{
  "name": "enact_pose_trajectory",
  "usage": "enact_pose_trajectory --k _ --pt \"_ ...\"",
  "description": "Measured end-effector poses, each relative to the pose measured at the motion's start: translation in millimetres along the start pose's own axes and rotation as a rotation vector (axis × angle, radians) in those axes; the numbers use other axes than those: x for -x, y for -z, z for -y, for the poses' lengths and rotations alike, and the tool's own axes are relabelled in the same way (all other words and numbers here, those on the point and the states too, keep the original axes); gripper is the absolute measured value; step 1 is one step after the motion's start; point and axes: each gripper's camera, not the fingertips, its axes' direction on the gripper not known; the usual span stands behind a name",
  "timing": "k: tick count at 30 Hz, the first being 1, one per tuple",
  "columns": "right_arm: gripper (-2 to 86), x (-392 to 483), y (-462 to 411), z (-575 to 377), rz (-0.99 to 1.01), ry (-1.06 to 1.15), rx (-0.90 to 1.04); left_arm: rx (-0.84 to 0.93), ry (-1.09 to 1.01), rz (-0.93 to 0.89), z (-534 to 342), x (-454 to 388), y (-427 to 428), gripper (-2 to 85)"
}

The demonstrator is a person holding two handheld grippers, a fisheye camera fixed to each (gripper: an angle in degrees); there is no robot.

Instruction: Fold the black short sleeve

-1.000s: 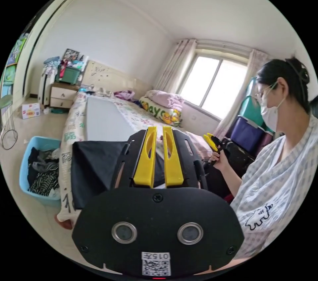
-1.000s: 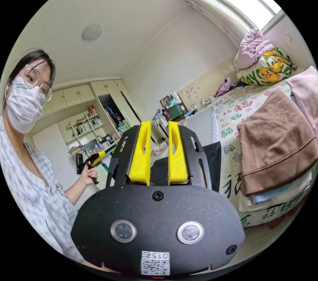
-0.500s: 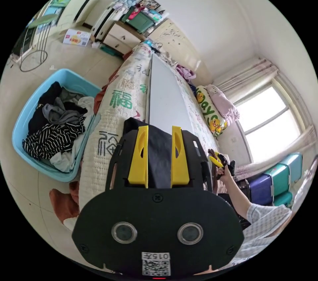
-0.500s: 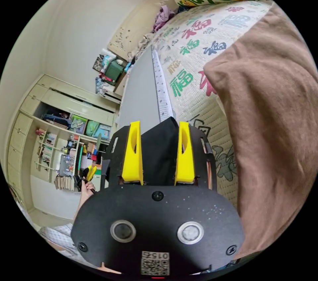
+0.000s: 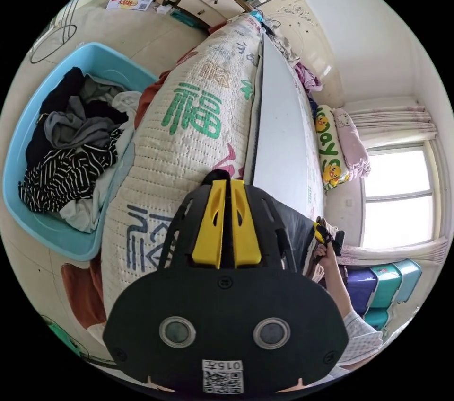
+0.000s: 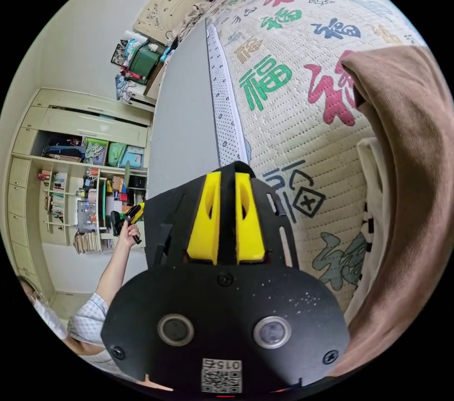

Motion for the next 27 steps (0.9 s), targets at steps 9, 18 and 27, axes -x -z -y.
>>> enact_pose_trajectory --k 9,18,27 --pt "1.7 -20.4 -2.2 -31.6 -0.219 0.103 -0.037 -0.057 -0.086 0.096 -9.1 -15.3 5.7 -0.8" --pt "4.9 -59.1 -15.4 -93.7 -0.346 0.114 -0.082 -0.142 -0.159 0.208 -50.8 -38.8 22.4 0.0" --pt "6.4 -42.4 64.1 -325.3 -0.102 0.42 -0.262 -0.171 -0.148 -0.111 -257.2 4.7 120.4 3.5"
